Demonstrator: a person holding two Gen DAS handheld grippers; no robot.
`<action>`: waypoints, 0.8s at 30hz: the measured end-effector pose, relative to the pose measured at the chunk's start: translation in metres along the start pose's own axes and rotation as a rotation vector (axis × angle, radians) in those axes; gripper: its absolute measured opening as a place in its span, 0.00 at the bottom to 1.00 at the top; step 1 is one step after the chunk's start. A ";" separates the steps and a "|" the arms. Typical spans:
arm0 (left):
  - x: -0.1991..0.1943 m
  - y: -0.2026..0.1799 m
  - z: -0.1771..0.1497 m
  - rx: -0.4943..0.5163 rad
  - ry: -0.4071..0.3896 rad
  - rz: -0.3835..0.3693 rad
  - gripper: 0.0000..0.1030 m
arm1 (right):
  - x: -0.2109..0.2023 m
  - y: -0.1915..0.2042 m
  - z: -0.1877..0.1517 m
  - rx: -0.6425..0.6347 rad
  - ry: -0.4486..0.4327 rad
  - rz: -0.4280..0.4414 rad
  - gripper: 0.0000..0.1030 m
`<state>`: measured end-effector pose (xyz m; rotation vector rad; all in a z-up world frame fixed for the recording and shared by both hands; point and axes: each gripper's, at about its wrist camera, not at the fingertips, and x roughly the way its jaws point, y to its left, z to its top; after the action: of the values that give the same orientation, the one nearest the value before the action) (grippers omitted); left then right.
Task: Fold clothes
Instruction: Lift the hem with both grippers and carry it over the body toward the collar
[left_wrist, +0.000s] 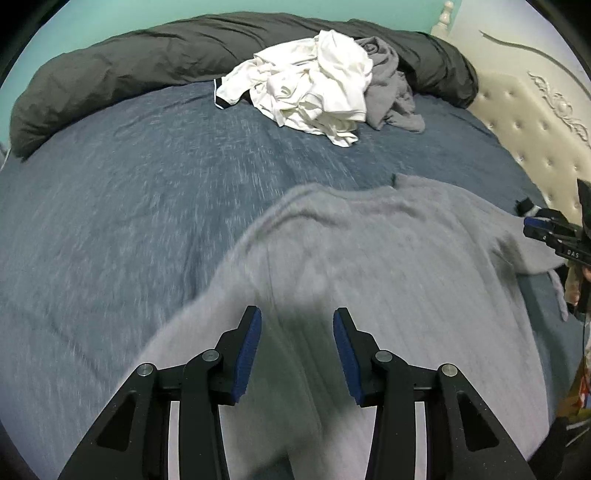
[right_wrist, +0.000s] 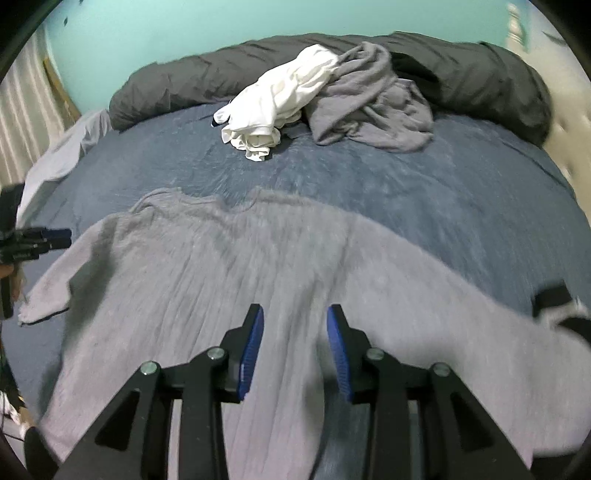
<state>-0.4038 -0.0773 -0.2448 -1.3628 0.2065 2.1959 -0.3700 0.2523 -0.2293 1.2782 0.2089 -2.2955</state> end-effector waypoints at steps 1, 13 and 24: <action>0.008 0.001 0.007 0.002 0.002 0.002 0.43 | 0.010 0.001 0.009 -0.012 0.002 -0.005 0.37; 0.086 0.001 0.065 0.051 0.055 0.013 0.43 | 0.116 0.021 0.088 -0.182 0.036 -0.057 0.40; 0.123 0.009 0.071 0.068 0.083 0.017 0.43 | 0.191 0.046 0.096 -0.336 0.130 -0.084 0.40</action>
<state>-0.5055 -0.0115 -0.3191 -1.4209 0.3219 2.1275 -0.5023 0.1104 -0.3299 1.2594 0.6745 -2.1300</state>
